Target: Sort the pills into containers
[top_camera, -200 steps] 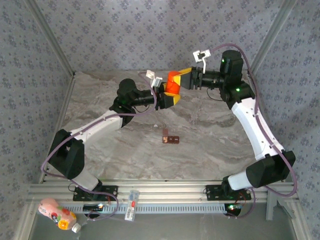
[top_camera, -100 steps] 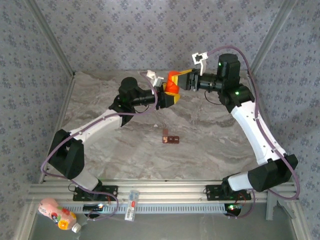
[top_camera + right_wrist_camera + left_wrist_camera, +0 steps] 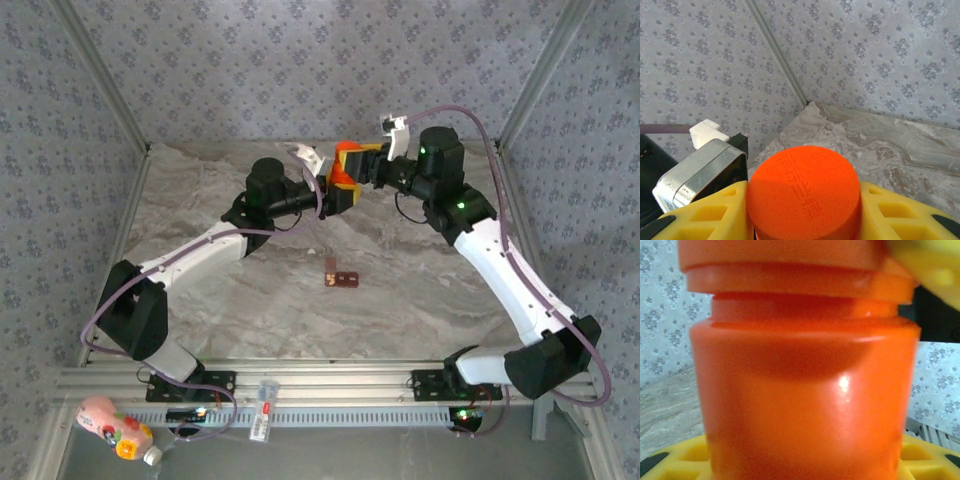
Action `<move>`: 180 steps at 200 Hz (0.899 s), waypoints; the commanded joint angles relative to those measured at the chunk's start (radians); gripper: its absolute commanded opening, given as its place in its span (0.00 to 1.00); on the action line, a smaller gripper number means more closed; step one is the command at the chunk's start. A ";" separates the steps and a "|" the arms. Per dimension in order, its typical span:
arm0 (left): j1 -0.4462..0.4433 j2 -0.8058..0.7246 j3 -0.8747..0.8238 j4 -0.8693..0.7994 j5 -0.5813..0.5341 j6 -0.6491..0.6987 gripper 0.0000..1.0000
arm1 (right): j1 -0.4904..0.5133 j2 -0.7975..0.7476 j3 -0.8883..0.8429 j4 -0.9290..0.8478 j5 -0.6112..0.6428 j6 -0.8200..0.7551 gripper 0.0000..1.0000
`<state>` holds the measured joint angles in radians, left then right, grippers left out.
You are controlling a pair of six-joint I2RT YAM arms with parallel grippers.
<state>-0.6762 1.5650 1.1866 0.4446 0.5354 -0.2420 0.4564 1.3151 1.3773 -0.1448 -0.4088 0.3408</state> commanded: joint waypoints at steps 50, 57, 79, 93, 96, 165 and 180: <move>-0.008 -0.054 -0.010 0.113 -0.067 0.007 0.00 | -0.105 -0.094 -0.032 0.009 -0.191 0.023 0.81; -0.005 -0.057 -0.011 0.116 -0.058 0.002 0.00 | -0.129 -0.111 -0.033 0.003 -0.243 0.011 0.84; 0.011 -0.061 -0.017 0.125 -0.006 -0.019 0.00 | -0.192 -0.136 -0.011 -0.035 -0.411 -0.037 0.89; 0.020 -0.060 -0.019 0.143 0.059 -0.036 0.00 | -0.220 -0.121 0.011 -0.042 -0.513 -0.045 0.90; 0.021 -0.059 -0.017 0.145 0.074 -0.040 0.00 | -0.225 -0.114 0.020 -0.045 -0.530 -0.046 0.90; 0.035 -0.026 0.013 0.204 0.301 -0.153 0.00 | -0.230 0.030 0.145 -0.021 -0.661 -0.015 0.90; 0.035 -0.020 0.017 0.204 0.308 -0.159 0.00 | -0.215 0.046 0.156 -0.019 -0.652 -0.015 0.89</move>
<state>-0.6415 1.5448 1.1717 0.5804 0.7658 -0.3626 0.2230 1.3422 1.4822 -0.1711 -1.0122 0.3206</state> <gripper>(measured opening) 0.522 0.898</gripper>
